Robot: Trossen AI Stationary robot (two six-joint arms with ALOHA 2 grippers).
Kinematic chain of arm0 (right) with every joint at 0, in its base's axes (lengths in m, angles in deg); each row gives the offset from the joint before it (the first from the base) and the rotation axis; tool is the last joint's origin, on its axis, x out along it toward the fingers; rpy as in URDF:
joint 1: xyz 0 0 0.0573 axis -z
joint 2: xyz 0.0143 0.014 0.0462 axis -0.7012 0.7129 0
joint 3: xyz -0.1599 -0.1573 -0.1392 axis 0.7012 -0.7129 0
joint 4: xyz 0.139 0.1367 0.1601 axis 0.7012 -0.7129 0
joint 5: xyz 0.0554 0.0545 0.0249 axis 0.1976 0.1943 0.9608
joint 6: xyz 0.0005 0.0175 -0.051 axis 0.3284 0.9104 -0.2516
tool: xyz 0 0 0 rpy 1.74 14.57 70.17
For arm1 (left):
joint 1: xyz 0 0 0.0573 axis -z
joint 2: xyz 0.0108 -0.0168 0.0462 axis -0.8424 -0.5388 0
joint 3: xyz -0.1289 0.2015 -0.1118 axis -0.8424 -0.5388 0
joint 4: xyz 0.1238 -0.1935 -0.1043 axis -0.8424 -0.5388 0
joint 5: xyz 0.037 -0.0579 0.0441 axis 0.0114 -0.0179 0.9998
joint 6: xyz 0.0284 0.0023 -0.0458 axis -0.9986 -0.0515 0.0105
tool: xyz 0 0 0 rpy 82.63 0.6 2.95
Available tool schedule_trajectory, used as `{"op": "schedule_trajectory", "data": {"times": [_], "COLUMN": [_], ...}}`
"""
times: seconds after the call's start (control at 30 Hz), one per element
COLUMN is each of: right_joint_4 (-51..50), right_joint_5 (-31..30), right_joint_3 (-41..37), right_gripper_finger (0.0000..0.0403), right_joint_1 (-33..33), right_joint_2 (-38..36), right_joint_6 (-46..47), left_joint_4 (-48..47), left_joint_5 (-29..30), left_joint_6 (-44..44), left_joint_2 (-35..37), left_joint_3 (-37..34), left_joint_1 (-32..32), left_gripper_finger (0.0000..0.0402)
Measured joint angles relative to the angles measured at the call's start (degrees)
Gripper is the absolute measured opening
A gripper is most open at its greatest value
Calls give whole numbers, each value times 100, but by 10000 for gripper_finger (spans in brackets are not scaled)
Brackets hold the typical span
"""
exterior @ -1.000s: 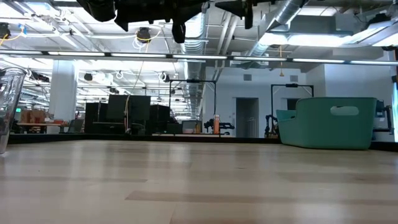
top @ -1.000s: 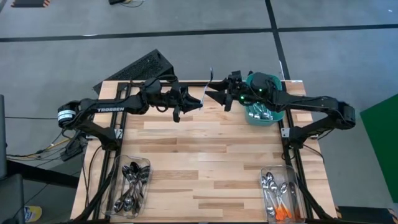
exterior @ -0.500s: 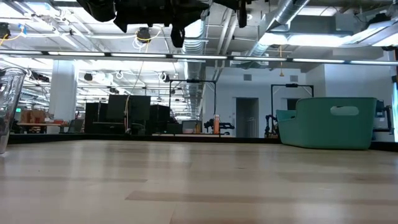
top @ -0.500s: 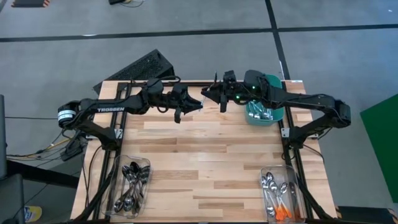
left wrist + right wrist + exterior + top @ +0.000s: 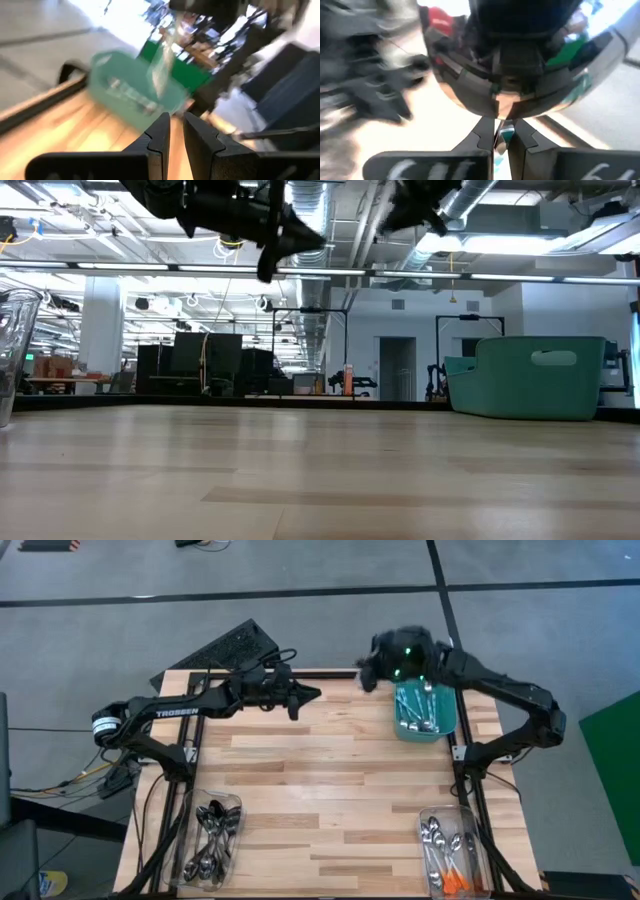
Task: Sort silverware by color (type)
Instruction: Put the blue spoon in the blue bin
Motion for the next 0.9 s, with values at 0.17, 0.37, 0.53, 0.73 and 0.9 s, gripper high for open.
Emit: {"op": "schedule_trajectory", "data": {"times": [0.17,0.37,0.53,0.73,0.9], "right_joint_4": [-1537,-3735,-4472,-4339,-3850], "right_joint_5": [-666,-1327,-1366,-1237,-874], "right_joint_3": [328,338,92,-692,-1373], "right_gripper_finger": [36,36,42,60,108], "right_joint_1": [390,1118,1530,1721,1867], "right_joint_2": [-130,-315,-340,-373,-386], "right_joint_6": [-75,251,320,112,110], "left_joint_4": [-730,-1122,-1172,-1151,-1171], "left_joint_5": [239,572,698,768,724], "left_joint_6": [34,-91,-94,25,62], "left_joint_2": [2,0,0,0,52], "left_joint_3": [-15,-15,-15,-15,-15], "left_joint_1": [-84,-215,-368,-561,-588], "left_gripper_finger": [40,41,41,41,41]}}
